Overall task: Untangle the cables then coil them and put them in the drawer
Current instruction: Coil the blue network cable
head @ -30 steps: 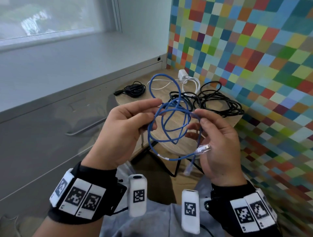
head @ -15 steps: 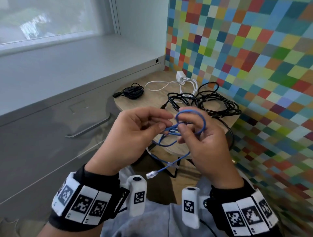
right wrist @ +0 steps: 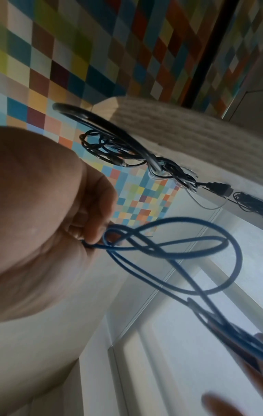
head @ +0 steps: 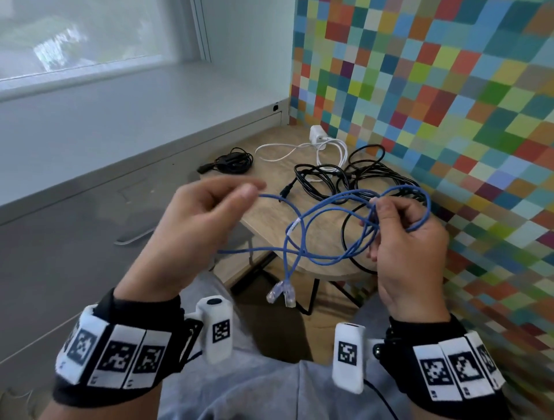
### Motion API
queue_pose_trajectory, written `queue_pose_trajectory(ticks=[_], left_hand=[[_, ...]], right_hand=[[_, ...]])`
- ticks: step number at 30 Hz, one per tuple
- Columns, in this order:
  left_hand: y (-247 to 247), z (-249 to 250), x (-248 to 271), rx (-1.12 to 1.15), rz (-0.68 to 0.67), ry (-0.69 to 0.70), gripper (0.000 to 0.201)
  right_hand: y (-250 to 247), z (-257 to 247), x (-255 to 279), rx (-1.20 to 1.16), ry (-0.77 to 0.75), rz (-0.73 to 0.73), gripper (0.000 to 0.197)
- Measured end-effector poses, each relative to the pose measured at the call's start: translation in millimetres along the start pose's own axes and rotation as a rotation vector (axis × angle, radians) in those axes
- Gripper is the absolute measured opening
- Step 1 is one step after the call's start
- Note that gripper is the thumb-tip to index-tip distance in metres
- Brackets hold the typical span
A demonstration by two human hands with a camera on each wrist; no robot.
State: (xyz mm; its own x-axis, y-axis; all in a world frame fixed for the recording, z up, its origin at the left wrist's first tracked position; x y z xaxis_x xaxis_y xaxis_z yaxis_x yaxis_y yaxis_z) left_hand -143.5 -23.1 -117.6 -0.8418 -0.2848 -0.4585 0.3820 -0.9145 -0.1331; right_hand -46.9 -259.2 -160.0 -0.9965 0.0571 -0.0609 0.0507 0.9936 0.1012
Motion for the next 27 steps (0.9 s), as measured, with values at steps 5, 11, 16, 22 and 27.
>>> queue_pose_trajectory(ticks=[5, 11, 16, 22, 27], left_hand=[[-3, -12, -2, -0.094, 0.326, 0.064, 0.024], [-23, -9, -6, 0.263, 0.538, -0.003, 0.023], [-18, -9, -1, 0.065, 0.291, -0.009, 0.030], [-12, -10, 4, -0.112, -0.077, -0.017, 0.028], [3, 0, 7, 0.069, -0.165, -0.029, 0.048]], right_hand=[[-3, 1, -3, -0.103, 0.053, 0.093, 0.021], [-16, 7, -17, -0.212, 0.131, 0.143, 0.025], [-8, 8, -11, -0.135, 0.091, 0.023, 0.026], [6, 1, 6, -0.068, 0.046, -0.198, 0.023], [17, -2, 19, 0.082, -0.029, -0.310, 0.015]])
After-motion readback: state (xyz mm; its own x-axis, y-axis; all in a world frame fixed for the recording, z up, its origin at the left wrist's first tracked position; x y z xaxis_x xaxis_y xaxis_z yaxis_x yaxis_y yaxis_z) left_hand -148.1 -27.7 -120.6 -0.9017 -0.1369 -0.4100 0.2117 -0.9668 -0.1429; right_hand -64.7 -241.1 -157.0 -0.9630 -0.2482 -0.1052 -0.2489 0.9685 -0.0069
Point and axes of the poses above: each hand's wrist, its own x-axis away from the middle knuckle, its own y-axis out of the palm, z = x × y, the point moved 1 cm from there along -x, towards the middle knuckle, and after that the axes turned 11 degrees about y, right-handed, at the moved point
